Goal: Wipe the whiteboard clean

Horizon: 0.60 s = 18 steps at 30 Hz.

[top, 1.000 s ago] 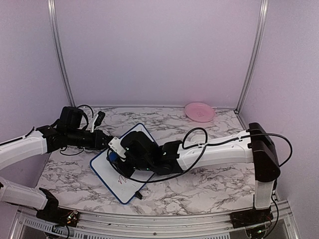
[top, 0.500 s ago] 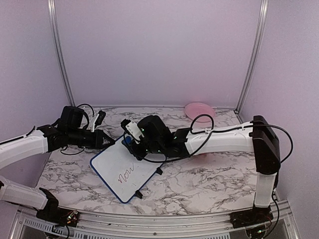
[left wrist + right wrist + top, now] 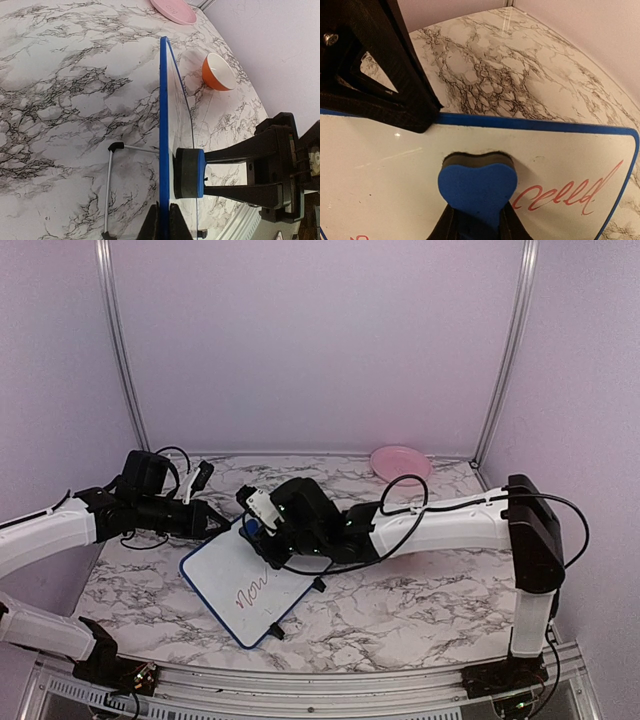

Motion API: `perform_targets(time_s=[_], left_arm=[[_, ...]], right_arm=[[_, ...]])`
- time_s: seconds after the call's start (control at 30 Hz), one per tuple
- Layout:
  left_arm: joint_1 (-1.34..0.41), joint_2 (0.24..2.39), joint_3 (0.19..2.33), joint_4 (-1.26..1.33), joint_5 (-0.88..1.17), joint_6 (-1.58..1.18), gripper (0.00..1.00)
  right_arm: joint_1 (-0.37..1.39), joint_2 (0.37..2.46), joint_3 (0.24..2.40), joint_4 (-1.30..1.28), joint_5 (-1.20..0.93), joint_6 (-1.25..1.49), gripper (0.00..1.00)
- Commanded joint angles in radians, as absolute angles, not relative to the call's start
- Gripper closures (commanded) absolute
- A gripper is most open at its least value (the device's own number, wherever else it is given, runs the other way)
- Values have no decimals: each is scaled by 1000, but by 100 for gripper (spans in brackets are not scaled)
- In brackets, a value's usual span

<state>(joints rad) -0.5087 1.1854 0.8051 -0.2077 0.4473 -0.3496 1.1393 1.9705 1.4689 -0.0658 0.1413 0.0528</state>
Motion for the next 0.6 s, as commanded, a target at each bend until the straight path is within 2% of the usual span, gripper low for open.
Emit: perform_targets(time_s=[0.0, 0.23, 0.47, 0.57], left_arm=[[-515, 1223, 815, -211, 444, -318, 100], [-513, 1231, 830, -211, 445, -308, 100], [-499, 1236, 849, -228, 503, -332, 100], [-487, 1237, 872, -264, 525, -338, 94]], right_arm=[[1109, 1992, 1461, -113, 103, 56, 100], [988, 1964, 1427, -122, 127, 35, 100], [980, 1951, 1415, -116, 102, 16, 100], [989, 1944, 1411, -111, 100, 19, 100]])
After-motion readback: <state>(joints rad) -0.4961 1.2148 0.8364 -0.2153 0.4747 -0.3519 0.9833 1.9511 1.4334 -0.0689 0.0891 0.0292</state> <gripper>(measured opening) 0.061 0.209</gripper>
